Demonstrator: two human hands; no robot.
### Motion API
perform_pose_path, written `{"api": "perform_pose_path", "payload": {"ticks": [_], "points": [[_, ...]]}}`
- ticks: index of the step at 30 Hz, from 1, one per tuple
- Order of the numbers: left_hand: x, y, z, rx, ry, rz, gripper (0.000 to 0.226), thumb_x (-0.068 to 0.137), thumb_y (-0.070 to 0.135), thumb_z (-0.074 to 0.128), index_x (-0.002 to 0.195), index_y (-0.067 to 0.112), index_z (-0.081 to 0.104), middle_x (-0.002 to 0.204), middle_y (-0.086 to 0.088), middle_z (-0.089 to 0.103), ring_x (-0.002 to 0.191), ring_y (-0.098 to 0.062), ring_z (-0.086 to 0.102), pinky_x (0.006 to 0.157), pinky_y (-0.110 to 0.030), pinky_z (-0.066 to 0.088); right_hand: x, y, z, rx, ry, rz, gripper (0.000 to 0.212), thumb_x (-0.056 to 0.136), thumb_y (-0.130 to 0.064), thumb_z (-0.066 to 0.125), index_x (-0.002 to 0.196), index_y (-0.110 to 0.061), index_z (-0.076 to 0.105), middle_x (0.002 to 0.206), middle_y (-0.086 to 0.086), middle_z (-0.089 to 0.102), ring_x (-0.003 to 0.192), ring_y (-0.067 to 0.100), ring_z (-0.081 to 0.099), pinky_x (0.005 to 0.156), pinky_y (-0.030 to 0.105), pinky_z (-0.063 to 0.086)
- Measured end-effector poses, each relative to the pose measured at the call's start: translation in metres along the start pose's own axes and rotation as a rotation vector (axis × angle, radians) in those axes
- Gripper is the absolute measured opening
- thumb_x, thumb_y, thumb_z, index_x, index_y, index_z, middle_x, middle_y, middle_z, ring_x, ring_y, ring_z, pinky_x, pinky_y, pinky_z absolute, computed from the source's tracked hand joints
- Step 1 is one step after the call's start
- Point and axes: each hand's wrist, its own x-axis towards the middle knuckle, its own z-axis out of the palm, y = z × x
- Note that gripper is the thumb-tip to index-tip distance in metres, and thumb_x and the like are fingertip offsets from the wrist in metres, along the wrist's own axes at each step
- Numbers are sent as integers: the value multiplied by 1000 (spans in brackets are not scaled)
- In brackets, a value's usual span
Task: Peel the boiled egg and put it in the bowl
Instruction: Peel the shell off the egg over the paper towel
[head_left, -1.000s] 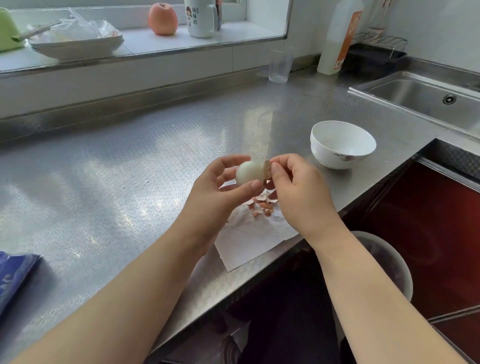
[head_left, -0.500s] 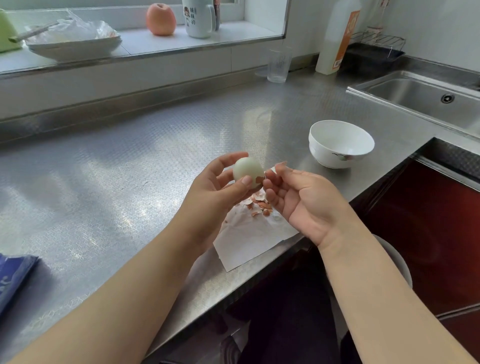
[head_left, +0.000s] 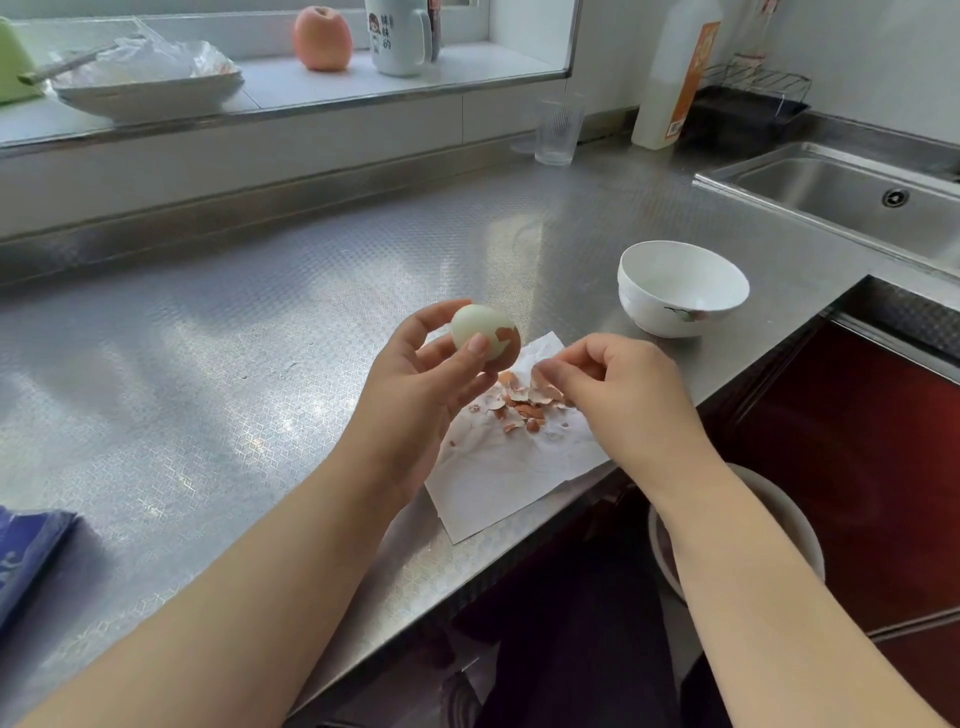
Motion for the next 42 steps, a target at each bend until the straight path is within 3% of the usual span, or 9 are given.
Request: {"api": "perform_pose_path", "payload": {"ticks": [5,8,13,15,17,21,27,37,42], "points": [[0,1,-1,-7,30,21,42,77,18,74,118,19,61,111,-10,76,102,-22,74,82,-26,56,-5,-4,0,-94,-111,-77,25,89,-15,58,109,-29,63,110,-12,58,103,6,54,87,23,43],[0,1,0,3,26,37,44,78,18,74,119,18,60,110,-10,76,100,-21,75,81,-24,57,-7,-7,-4,-142,-68,-111,10,88,-29,62,95,-26,68,97,-11,65,94,9,59,81,27,45],[-2,2,2,22,37,51,45,76,19,74,119,18,61,118,-16,72,101,-23,75,82,-25,56,-10,-7,-6,-196,-146,-154,22,87,-16,57,105,-28,62,101,-14,63,99,7,55,84,24,42],[-2,2,3,20,36,48,46,77,19,74,121,17,60,120,-17,71,103,-25,74,83,-25,56,-9,-6,-5,-171,-138,-135,11,90,-24,59,97,-29,65,87,-15,68,86,3,59,71,19,43],[-3,2,3,30,35,45,46,77,21,75,121,17,61,120,-17,71,104,-26,74,84,-26,57,-9,-4,-2,-134,-133,-131,23,92,-15,52,105,-28,66,90,-14,69,86,0,60,70,9,42],[-4,2,3,55,5,23,49,77,25,75,123,16,60,116,-13,74,102,-26,74,79,-25,58,-8,-12,1,110,40,-232,25,91,-23,61,115,-30,64,103,-14,61,88,0,58,73,8,44],[-5,1,4,121,-29,35,43,75,29,77,116,22,64,115,-13,74,98,-27,75,81,-27,56,-8,-21,12,196,120,-295,17,84,-32,70,100,-27,71,95,-13,62,78,6,60,66,11,44],[-5,0,3,176,-41,23,35,83,21,75,117,22,64,118,-17,71,102,-32,73,84,-31,55,-5,-18,11,349,114,-131,9,85,-25,70,78,-27,65,77,-6,68,73,12,64,68,23,51],[-4,-2,3,200,-67,22,34,86,18,72,119,21,63,119,-18,71,102,-33,73,90,-37,56,1,-15,6,492,74,-24,9,88,-20,67,79,-20,65,65,-12,67,59,3,63,57,20,52]]}}
